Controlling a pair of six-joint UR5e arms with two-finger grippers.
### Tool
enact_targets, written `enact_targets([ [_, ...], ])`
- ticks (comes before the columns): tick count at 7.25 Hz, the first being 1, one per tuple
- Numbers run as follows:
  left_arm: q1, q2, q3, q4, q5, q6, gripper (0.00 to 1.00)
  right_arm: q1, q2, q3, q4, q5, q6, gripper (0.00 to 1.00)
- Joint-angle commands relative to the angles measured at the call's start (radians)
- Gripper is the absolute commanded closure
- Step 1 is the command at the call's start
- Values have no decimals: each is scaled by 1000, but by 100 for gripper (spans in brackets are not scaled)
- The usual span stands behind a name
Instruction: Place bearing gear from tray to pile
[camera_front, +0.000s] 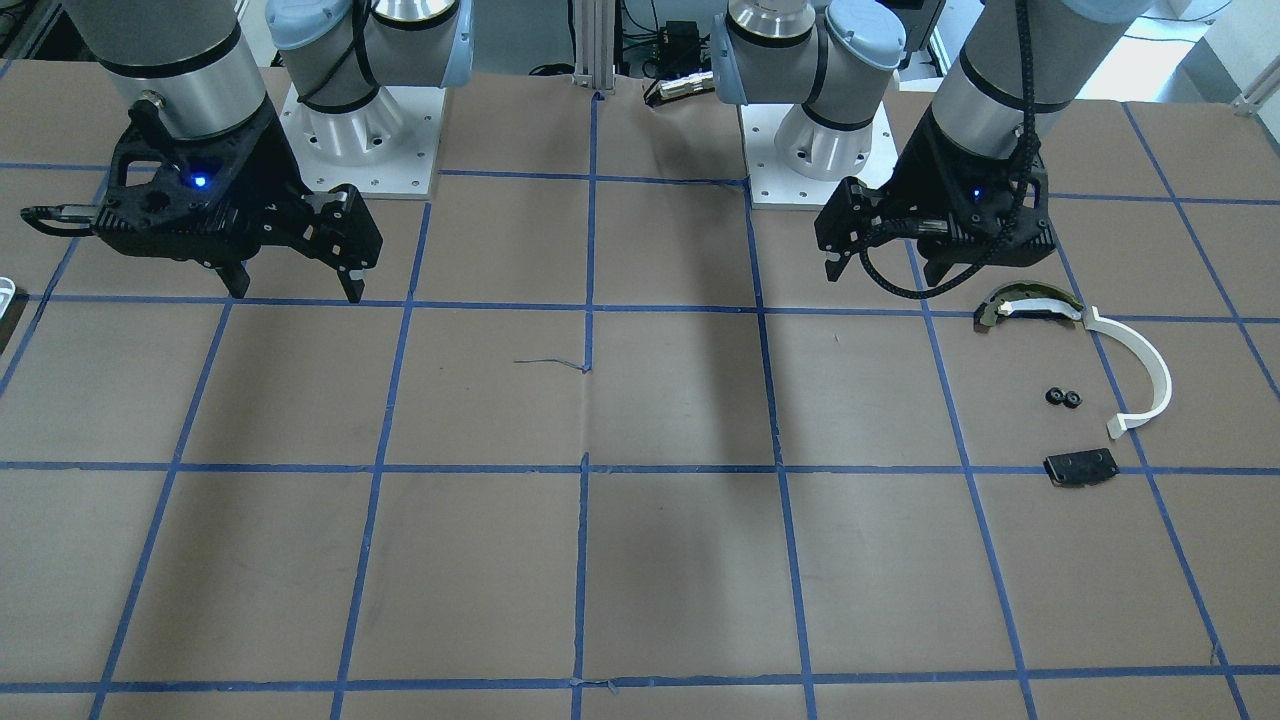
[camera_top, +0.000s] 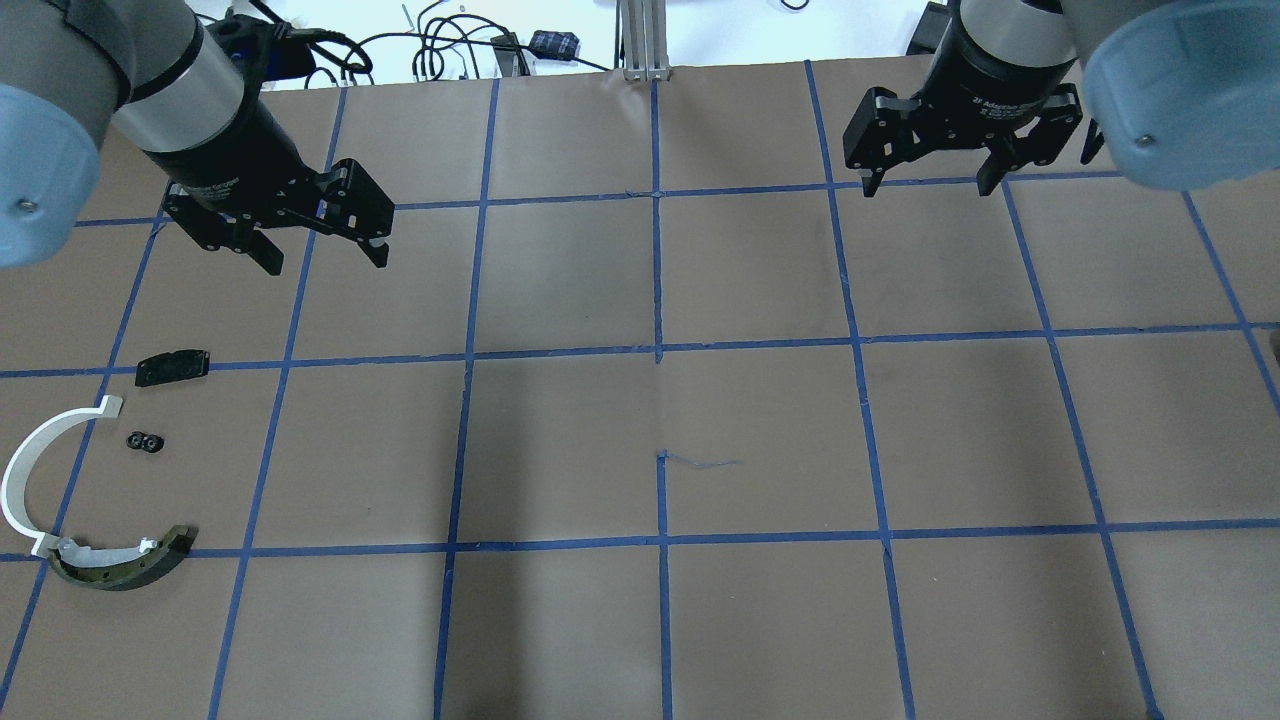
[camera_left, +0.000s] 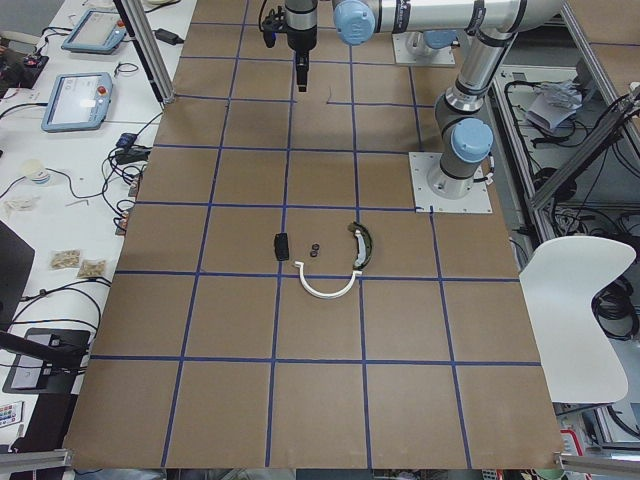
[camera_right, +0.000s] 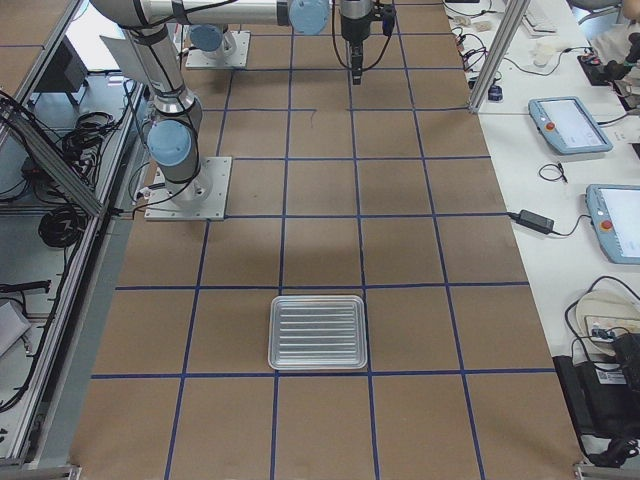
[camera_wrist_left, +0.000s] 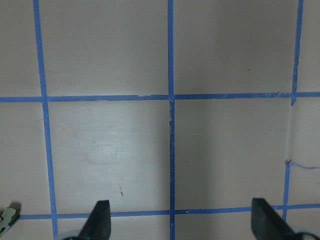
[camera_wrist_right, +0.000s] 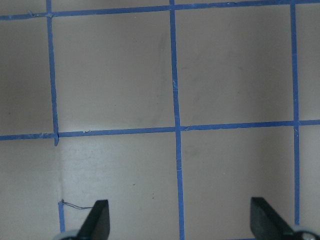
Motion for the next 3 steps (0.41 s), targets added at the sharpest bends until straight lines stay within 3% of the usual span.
enact_targets([
  [1,0,4,-1,-11,12,-1,0,0,2,2,0,0,0,0],
  [3,0,6,0,-12,29,-1,0,0,3,0,0,0,6,0],
])
